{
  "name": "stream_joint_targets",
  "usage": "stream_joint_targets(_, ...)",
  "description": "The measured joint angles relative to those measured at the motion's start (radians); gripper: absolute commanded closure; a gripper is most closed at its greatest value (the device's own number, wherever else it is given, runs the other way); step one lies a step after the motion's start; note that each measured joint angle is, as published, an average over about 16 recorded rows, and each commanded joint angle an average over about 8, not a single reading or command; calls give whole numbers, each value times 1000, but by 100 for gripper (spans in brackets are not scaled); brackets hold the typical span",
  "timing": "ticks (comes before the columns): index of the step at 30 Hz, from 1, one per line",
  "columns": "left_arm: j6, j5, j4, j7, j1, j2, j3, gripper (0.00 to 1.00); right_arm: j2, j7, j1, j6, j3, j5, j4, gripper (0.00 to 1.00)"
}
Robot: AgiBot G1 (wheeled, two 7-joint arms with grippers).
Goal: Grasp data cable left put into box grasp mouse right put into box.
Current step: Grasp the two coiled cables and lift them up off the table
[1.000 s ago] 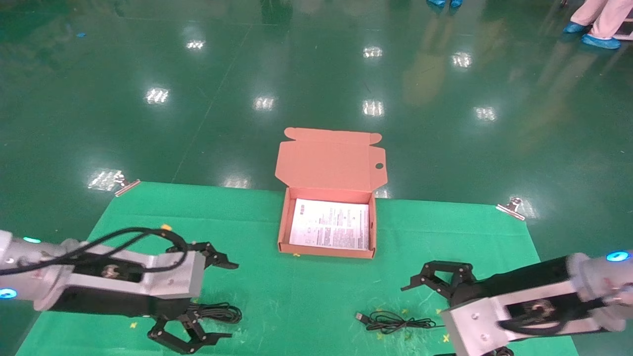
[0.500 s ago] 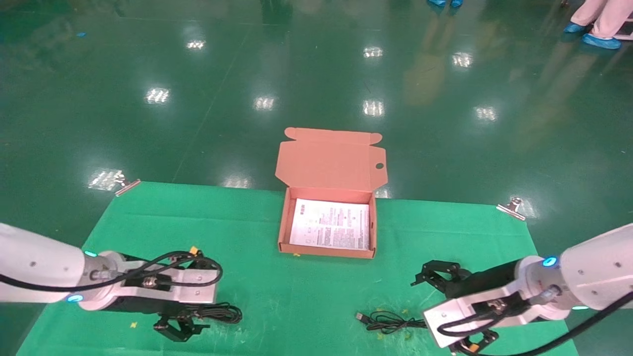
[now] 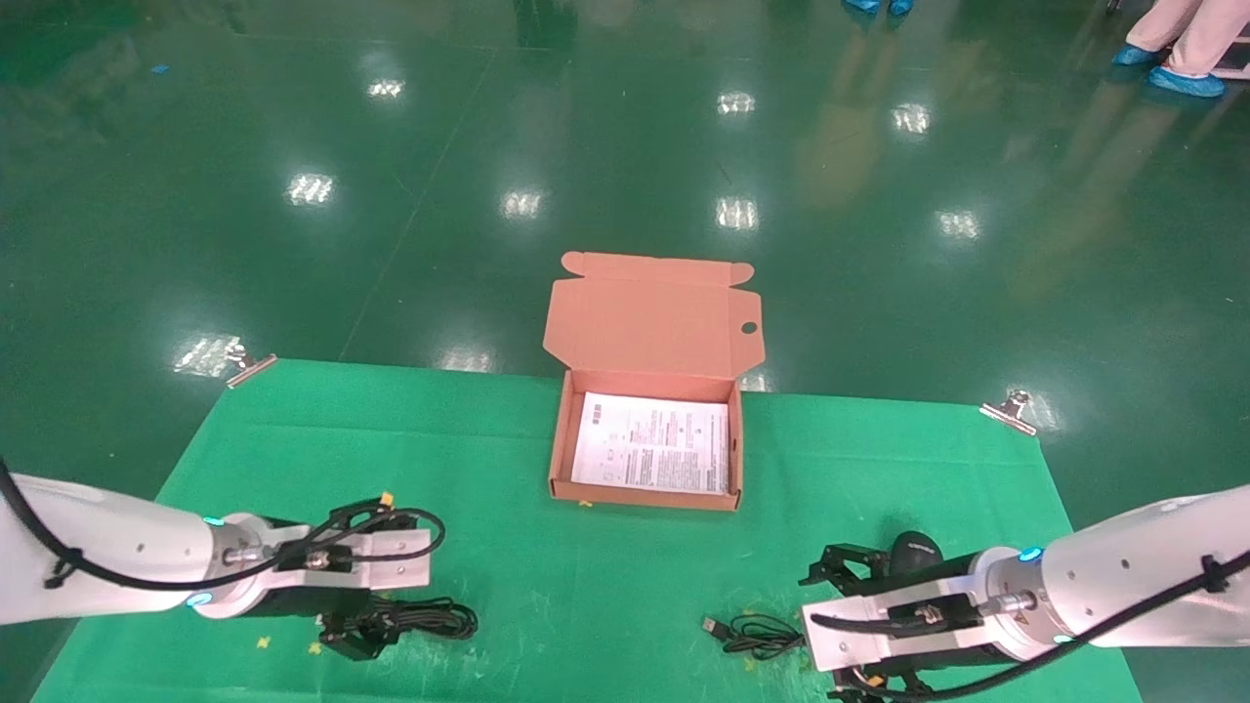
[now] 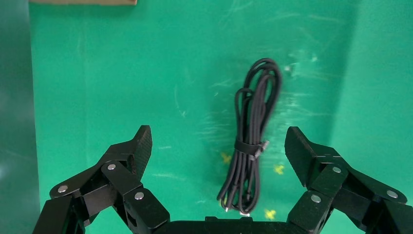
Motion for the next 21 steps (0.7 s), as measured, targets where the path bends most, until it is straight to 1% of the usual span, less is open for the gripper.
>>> stream_joint_targets(4, -22, 5, 68, 13, 3, 22, 2, 0, -25, 3, -12, 27, 1, 4, -66, 0)
stream_joint_targets(8, -34, -3, 145, 35, -1, 44, 4, 0, -53, -15, -16, 50, 0, 4, -135, 0)
stream_joint_targets(21, -48, -47, 378, 136, -38, 117, 4, 0, -128, -134, -23, 136, -21, -29, -314, 0)
